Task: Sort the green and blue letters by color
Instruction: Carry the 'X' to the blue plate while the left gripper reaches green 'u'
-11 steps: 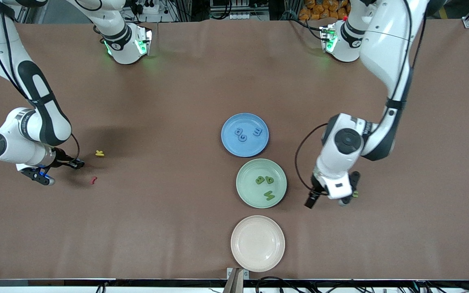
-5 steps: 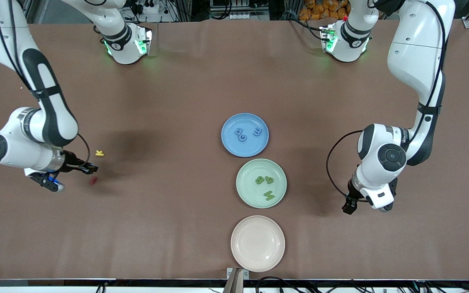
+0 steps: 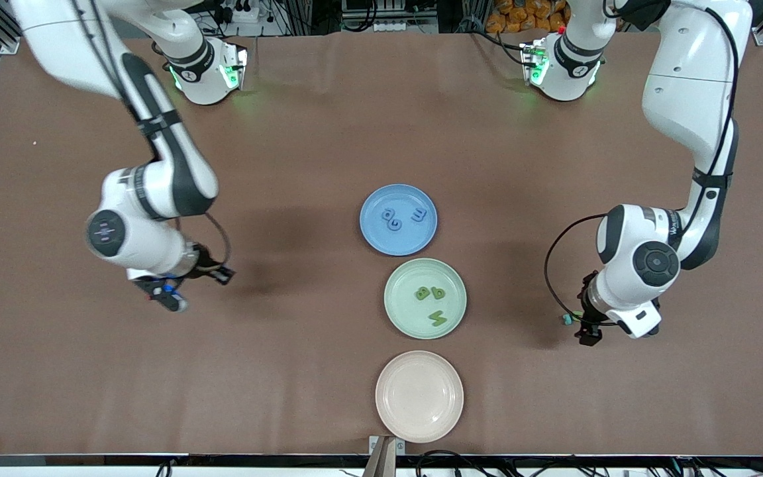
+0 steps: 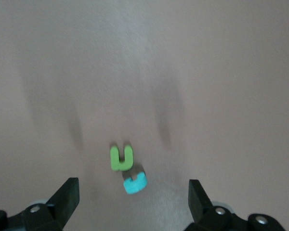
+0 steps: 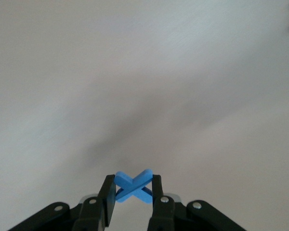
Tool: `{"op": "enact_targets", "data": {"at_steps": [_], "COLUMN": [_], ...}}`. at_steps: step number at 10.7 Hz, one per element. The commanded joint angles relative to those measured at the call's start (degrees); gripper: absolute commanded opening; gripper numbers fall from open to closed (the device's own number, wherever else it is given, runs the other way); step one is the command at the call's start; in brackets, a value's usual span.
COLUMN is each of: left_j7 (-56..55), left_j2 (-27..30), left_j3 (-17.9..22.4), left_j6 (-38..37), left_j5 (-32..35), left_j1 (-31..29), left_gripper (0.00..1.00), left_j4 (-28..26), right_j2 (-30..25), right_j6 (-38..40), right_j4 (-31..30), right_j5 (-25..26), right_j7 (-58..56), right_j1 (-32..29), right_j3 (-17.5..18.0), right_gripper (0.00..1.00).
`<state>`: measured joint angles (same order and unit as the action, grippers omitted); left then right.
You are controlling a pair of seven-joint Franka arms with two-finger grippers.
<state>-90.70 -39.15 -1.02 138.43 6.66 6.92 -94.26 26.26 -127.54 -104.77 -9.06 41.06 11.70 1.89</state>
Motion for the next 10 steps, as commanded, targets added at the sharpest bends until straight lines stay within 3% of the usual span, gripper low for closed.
{"op": "enact_targets", "data": {"at_steps": [1,4,6,10], "left_j7": [-5.8,-5.0,-4.0,-3.7], "left_j2": [-0.3,-2.2,-2.2,-3.9], "left_j3": [-0.2,-0.3,-0.3,-0.5], "left_j6": [-0.4,-0.3,-0.3,-0.4], "left_j5": [-0.1,0.0,0.0,0.0], "left_j1": [-0.8,-2.1,-3.0,-2.9], "left_gripper": [1.0,1.0,1.0,1.0], "left_j4": [-0.1,-0.3,-0.3,0.4], "right_j2": [1.3,5.4,9.6,12.0], "right_j6": [0.6,0.5,0.6,0.1], "right_j4": [4.4,9.9,13.7,16.4], "right_j5": [0.0,1.1,5.9,6.1], "right_j7": [12.5,24.3,31.6,41.5], "right_j1": [10.7,20.7,27.1,36.6], "right_j3": [-0.6,-0.6,-0.5,-0.5], "right_gripper": [0.0,0.0,0.0,0.0]}}
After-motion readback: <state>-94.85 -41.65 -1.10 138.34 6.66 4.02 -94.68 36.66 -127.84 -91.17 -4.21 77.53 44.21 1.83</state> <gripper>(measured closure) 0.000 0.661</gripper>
